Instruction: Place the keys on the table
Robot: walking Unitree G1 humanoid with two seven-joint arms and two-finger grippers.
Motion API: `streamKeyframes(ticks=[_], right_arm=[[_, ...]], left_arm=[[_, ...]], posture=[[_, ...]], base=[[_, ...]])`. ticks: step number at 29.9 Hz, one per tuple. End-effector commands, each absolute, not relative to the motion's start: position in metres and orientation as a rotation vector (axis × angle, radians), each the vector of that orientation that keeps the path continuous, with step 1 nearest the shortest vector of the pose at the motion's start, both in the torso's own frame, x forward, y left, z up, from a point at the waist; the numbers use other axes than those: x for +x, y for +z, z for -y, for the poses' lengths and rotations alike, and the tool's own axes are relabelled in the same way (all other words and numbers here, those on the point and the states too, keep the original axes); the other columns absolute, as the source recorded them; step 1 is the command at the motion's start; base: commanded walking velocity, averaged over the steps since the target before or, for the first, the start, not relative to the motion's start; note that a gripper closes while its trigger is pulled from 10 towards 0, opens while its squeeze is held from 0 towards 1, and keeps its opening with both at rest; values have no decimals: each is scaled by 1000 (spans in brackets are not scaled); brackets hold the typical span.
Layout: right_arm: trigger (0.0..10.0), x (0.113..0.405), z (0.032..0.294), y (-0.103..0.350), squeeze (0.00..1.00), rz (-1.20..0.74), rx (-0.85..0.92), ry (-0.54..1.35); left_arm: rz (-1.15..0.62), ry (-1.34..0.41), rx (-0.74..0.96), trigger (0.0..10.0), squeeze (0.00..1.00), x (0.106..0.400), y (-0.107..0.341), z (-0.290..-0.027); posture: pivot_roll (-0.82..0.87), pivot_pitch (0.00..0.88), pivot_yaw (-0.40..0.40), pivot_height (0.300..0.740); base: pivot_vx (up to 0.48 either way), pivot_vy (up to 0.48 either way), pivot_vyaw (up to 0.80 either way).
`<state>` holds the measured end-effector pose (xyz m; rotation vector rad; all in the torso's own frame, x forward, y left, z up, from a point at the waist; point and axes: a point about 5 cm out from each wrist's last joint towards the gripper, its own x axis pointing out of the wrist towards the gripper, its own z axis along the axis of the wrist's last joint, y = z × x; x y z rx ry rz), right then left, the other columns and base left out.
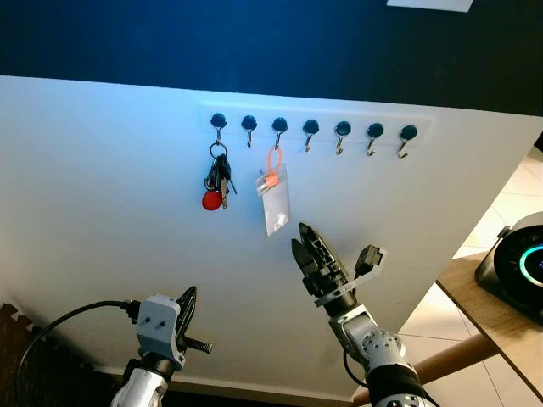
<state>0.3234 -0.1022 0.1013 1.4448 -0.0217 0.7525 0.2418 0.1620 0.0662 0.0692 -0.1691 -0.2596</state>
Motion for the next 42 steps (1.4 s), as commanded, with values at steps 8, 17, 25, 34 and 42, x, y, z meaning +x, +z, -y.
streamKeyframes(ticks=[8, 17, 25, 34, 42], right_arm=[[10000, 327, 89, 118, 0, 58, 1482, 836], [10000, 328, 89, 125, 0, 87, 1493, 872], [157, 325, 87, 126, 0, 82, 1499, 890], [3804, 324, 86, 127, 0, 80, 1492, 901], [10000, 327, 86, 126, 0, 73, 1481, 881]], left_arm=[[160, -263, 75, 10000, 0, 242, 67, -161], [161, -262, 73, 10000, 0, 242, 67, -160], [169, -251, 82, 10000, 0, 243, 69, -160], [169, -248, 86, 10000, 0, 243, 69, -160], [170, -247, 91, 10000, 0, 243, 70, -160]], posture=[[140, 58, -69, 740], [135, 62, -69, 740], [137, 65, -72, 740], [137, 64, -71, 740], [138, 65, -73, 740]], base=[[0, 0, 0], [0, 0, 0], [0, 0, 0], [0, 0, 0], [0, 0, 0]])
